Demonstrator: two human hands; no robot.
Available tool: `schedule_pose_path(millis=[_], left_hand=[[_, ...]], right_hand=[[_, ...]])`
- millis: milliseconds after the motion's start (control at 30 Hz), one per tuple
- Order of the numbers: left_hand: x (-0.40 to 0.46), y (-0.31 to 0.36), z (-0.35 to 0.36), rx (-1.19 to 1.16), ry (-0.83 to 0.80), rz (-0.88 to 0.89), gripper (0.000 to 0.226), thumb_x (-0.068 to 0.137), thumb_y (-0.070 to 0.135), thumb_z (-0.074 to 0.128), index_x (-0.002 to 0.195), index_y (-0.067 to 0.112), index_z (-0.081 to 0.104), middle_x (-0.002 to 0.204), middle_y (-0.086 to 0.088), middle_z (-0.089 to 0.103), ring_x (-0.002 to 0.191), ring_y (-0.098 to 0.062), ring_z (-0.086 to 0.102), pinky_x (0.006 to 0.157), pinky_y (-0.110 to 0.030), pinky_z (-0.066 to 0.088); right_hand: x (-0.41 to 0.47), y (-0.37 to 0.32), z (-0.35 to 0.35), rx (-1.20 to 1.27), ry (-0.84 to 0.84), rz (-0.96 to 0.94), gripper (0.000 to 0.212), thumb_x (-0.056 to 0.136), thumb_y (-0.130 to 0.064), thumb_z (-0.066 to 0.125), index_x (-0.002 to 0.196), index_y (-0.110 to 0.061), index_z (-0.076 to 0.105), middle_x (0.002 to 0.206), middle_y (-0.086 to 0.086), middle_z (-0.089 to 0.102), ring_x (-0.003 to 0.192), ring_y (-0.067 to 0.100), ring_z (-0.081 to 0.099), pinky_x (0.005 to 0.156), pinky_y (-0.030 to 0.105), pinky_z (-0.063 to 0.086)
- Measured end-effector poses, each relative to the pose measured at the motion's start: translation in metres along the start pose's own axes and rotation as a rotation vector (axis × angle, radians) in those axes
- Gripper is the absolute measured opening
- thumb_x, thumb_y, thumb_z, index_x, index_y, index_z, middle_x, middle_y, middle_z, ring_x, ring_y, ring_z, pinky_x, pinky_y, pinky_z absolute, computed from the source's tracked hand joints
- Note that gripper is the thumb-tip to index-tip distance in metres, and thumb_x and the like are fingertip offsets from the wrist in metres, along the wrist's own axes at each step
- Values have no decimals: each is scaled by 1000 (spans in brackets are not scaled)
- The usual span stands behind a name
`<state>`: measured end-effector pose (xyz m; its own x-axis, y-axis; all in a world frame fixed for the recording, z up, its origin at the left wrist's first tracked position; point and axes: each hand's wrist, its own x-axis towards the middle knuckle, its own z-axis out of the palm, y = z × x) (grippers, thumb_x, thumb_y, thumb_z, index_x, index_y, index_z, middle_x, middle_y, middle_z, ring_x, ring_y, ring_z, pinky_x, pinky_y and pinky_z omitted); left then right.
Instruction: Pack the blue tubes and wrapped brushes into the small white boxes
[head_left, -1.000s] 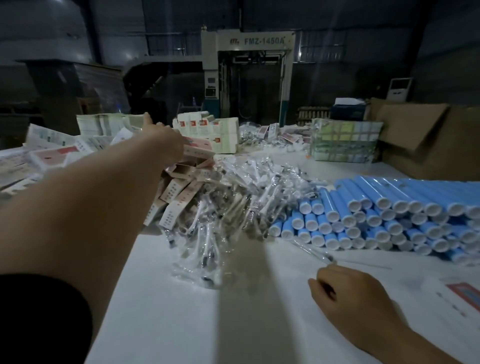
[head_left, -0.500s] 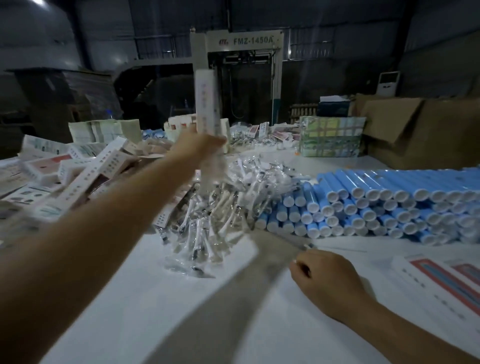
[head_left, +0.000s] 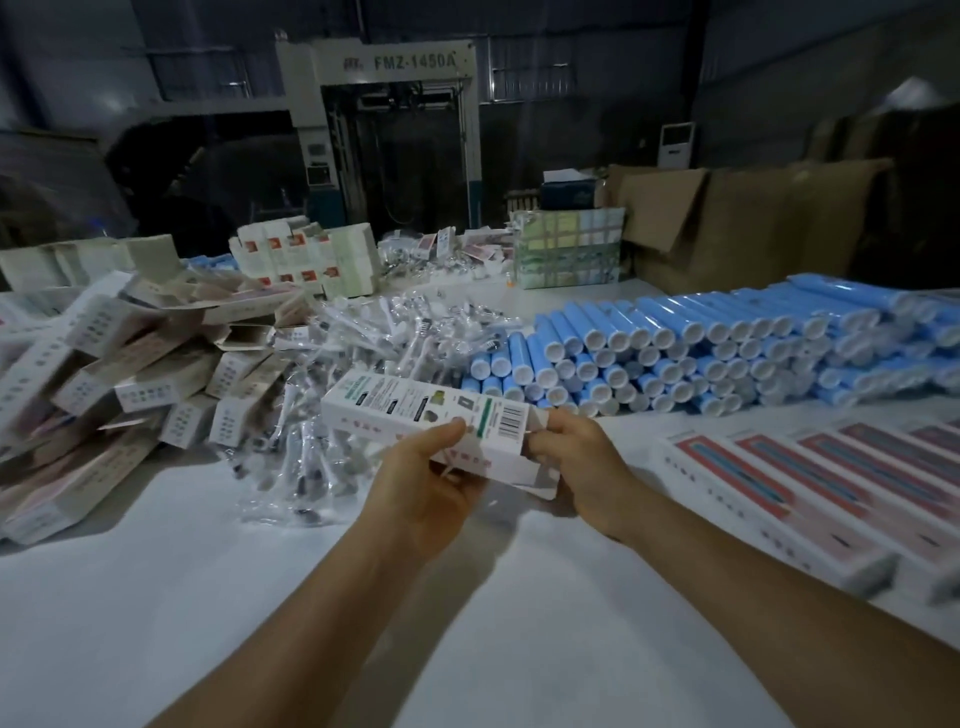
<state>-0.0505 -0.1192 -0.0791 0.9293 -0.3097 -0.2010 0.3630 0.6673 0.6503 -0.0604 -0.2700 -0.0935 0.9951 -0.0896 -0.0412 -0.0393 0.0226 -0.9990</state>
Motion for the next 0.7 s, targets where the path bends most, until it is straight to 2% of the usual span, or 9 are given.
schedule_pose_path(millis=[133,200,267,333,367,467,533,600,700], left_hand=[[-2,6,2,98,96,164,31,83,0,58,113,4,52,90,-13,71,85,-25,68,71,-36,59],[0,18,-2,279,246,464,59,83,5,65,135,14,39,121,-14,60,101,-22,61,90,-39,51],[-4,28,-9,764,313,901,87,80,20,73,149,27,19,150,-8,30,129,-23,40,107,-44,33],[-7,25,-19,1508,231,1284,89,80,48,68,151,25,19,156,-3,21,140,-21,17,115,-43,11],[-7,21,-21,1838,134,1322,90,79,62,60,151,24,20,156,-2,22,142,-20,13,116,-44,2],[-3,4,-24,2443,-21,1009,101,72,82,29,152,25,8,156,6,20,145,-20,8,110,-54,-17],[-1,-1,-24,2520,-26,960,97,74,79,34,152,25,12,147,6,33,140,-20,23,111,-57,-8],[-4,-1,-22,2442,-46,977,88,78,73,42,149,24,24,136,4,46,128,-22,40,112,-48,15],[-8,-3,-19,2354,-99,988,76,81,65,50,141,21,36,122,3,52,108,-20,51,87,-33,37]], right_hand=[[4,1,-3,108,15,-16,44,89,-2,55,67,-34,75,74,-8,74,60,4,69,46,22,52],[4,0,-5,133,54,0,42,90,-1,53,69,-30,75,73,-9,74,59,3,68,50,26,55],[4,-1,-8,94,91,3,33,89,1,53,79,-23,73,75,-6,74,61,6,69,54,30,55],[3,-2,-9,16,77,-21,26,88,5,52,90,-12,72,79,2,74,63,10,70,52,27,54],[1,-3,-9,-37,55,-34,24,87,6,51,96,-5,71,82,6,73,64,10,69,49,24,52],[-3,-3,-10,-189,-5,-53,23,86,6,52,102,1,69,95,14,71,73,10,68,52,20,52],[-5,-2,-11,-224,-36,-63,25,86,6,51,101,1,70,96,13,71,71,6,68,53,19,53],[-5,-2,-12,-228,-61,-56,27,86,7,48,100,2,70,94,12,71,68,2,67,52,18,51],[-4,-2,-11,-206,-36,-79,22,86,8,46,94,8,67,87,13,67,72,8,65,58,18,53]])
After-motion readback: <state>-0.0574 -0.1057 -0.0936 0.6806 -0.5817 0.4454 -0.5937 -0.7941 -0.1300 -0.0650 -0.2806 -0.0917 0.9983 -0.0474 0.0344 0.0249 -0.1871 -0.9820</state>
